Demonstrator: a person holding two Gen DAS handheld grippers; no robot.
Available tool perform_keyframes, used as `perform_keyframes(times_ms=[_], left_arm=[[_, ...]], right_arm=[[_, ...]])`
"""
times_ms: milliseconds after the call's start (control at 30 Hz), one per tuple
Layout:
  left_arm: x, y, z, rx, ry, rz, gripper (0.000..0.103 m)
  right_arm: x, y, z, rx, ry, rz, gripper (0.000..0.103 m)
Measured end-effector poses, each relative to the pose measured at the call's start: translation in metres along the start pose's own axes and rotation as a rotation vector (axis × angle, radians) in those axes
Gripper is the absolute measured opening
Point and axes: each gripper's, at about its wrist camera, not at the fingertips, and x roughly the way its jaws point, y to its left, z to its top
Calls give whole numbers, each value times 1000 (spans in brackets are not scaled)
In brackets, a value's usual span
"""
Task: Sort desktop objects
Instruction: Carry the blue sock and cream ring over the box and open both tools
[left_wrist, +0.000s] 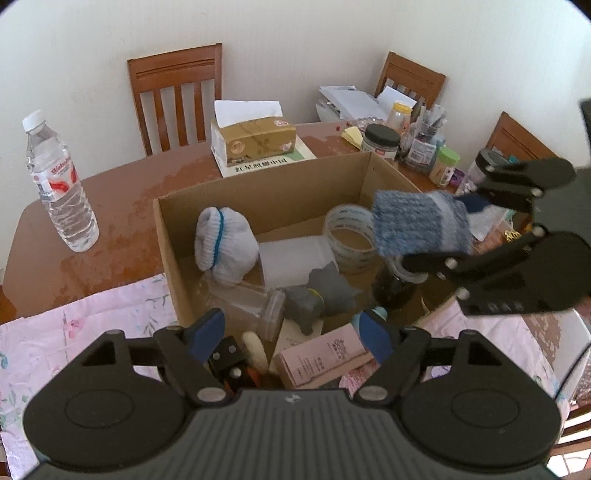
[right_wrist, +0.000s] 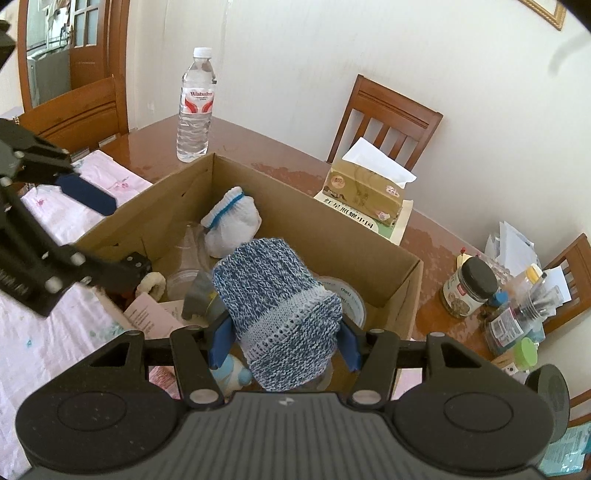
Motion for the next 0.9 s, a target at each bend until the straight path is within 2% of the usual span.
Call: perform_keyframes(times_ms=[133, 200, 267, 300, 900], left_arm=[[-4, -2, -3, 10, 2, 2, 80], [-6, -3, -4, 11, 0, -1, 80], [-8, -3, -5, 11, 1, -6, 81], [-9, -4, -6, 13, 0, -7, 83], [-18, -15, -23, 27, 2, -14, 91]], right_arm=[[9, -1, 10, -9, 6, 3, 63], [13, -2, 15, -13, 6, -2, 66], [17, -3, 20, -13, 5, -12, 83], [18, -3, 21, -12, 1, -12, 85], [1, 8, -1, -4, 13, 17, 85]])
